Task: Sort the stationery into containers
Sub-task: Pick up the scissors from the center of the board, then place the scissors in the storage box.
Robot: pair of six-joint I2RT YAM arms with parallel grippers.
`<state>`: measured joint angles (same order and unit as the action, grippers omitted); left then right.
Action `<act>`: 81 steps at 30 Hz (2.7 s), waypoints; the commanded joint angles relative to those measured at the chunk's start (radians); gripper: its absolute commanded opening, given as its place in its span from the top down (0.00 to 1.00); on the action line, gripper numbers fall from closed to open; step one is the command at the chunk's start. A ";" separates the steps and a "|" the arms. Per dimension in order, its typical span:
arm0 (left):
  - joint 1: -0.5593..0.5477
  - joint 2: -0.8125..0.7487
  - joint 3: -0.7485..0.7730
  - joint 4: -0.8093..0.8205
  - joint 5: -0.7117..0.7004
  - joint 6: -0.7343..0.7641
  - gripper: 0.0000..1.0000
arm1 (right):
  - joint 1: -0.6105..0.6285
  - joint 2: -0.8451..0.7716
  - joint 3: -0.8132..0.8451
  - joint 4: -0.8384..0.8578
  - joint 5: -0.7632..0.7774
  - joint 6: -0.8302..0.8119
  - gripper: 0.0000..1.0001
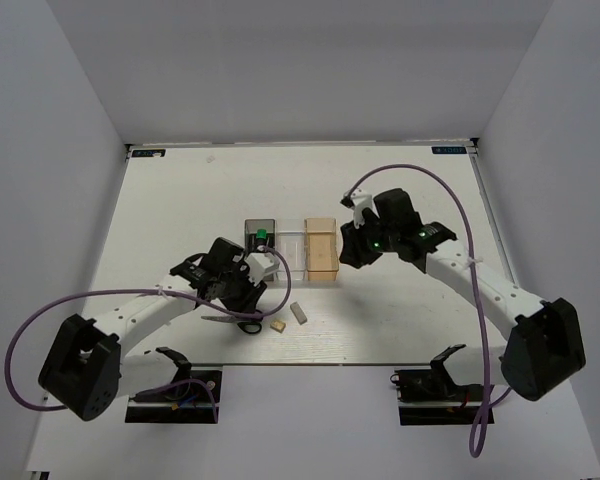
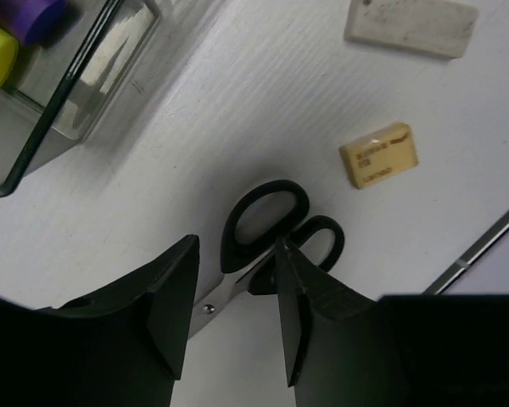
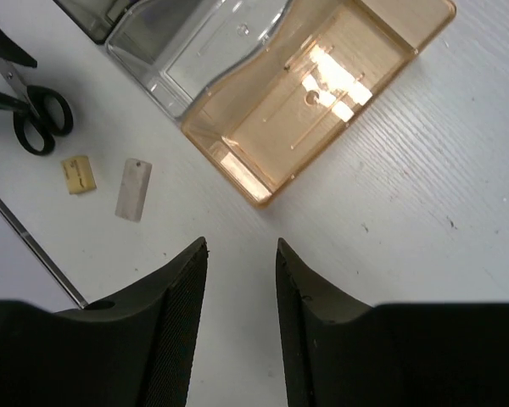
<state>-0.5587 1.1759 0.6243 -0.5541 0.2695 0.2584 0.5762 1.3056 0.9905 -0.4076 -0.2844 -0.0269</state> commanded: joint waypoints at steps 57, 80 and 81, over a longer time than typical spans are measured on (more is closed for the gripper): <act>-0.093 0.295 0.650 0.118 -0.574 -0.672 1.00 | -0.365 -0.178 -0.128 0.073 -0.292 0.102 0.77; -0.144 0.492 0.589 0.263 -0.796 -0.894 0.61 | -0.443 -0.192 -0.133 0.072 -0.340 0.111 0.41; -0.144 0.487 0.594 0.263 -0.793 -0.887 0.58 | -0.446 -0.190 -0.133 0.072 -0.343 0.110 0.41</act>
<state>-0.6983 1.7374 1.2102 -0.3260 -0.4995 -0.6239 0.1410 1.1206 0.8669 -0.3477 -0.5983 0.0765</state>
